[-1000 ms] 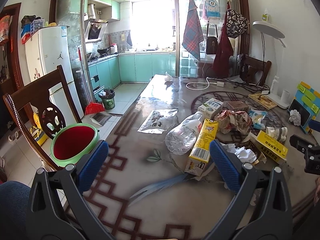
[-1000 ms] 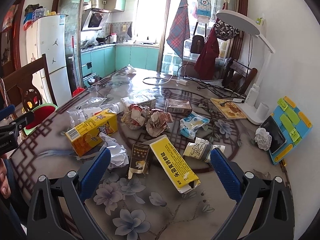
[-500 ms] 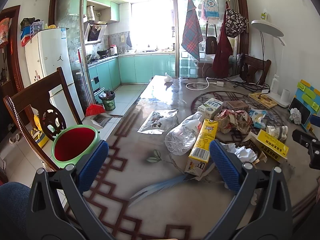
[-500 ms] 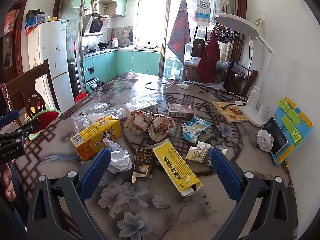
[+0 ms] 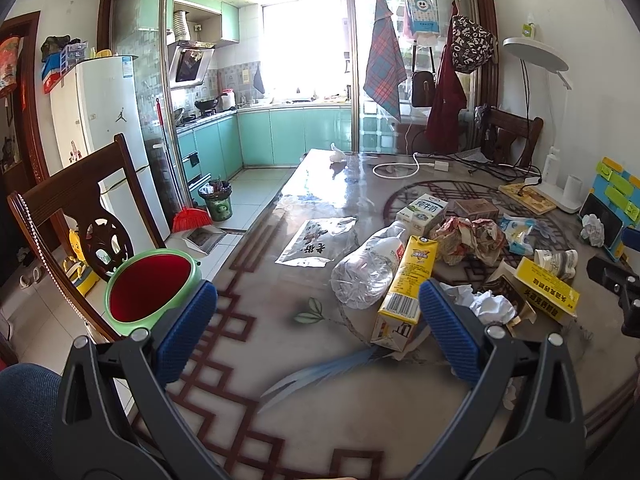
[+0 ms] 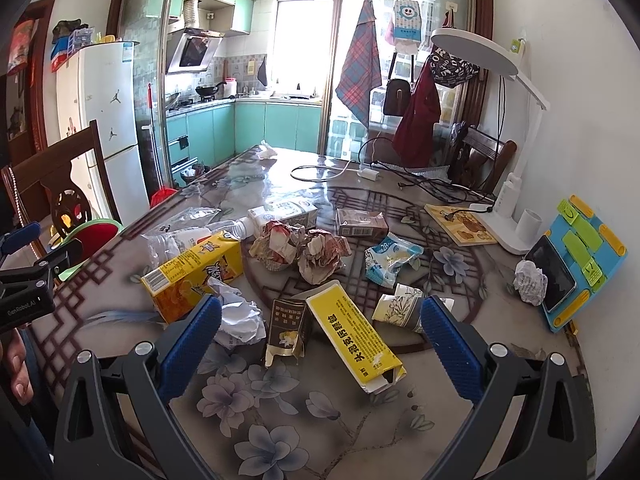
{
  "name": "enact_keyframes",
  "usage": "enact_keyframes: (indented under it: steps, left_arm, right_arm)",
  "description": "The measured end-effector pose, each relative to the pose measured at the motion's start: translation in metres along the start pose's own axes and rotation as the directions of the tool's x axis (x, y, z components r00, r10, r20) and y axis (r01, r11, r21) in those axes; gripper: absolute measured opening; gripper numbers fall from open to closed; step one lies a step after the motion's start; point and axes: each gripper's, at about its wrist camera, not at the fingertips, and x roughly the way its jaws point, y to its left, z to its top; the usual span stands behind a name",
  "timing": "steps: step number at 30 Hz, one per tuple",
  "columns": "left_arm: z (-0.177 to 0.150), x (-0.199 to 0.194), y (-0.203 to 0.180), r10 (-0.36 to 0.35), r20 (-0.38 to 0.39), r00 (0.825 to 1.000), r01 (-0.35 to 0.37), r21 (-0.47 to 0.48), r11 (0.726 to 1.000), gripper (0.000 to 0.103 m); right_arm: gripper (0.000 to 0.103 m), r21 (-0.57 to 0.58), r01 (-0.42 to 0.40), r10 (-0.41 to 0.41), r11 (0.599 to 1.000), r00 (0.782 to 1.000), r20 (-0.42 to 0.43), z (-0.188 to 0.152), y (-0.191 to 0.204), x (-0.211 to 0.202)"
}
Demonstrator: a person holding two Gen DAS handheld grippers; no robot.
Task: Collect trash
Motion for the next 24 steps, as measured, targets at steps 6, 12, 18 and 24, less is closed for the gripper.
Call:
enact_keyframes:
  steps: [6,12,18,24]
  left_arm:
    - [0.0,0.0,0.0,0.0,0.0,1.0,0.0,0.0,1.0,0.099]
    - [-0.0001,0.0002,0.0001,-0.001,0.0,1.0,0.001,0.0,1.0,0.099]
    - [0.0,0.0004,-0.001,-0.001,0.0,1.0,0.001,0.002,1.0,0.099]
    - [-0.0006,0.0016,-0.0019,-0.003,-0.004,1.0,0.003,0.003,1.0,0.099]
  right_arm:
    - [0.097,0.001,0.0,0.0,1.0,1.0,-0.004,-0.0007,-0.0007,0.0013]
    - [0.097,0.0,-0.001,0.001,1.0,1.0,-0.005,-0.0009,-0.0005,0.0019]
    - [0.097,0.001,0.001,-0.001,1.0,1.0,-0.008,-0.0013,-0.0003,0.0028]
    - [0.097,0.003,0.003,-0.003,1.0,1.0,-0.017,-0.0056,0.001,0.0044]
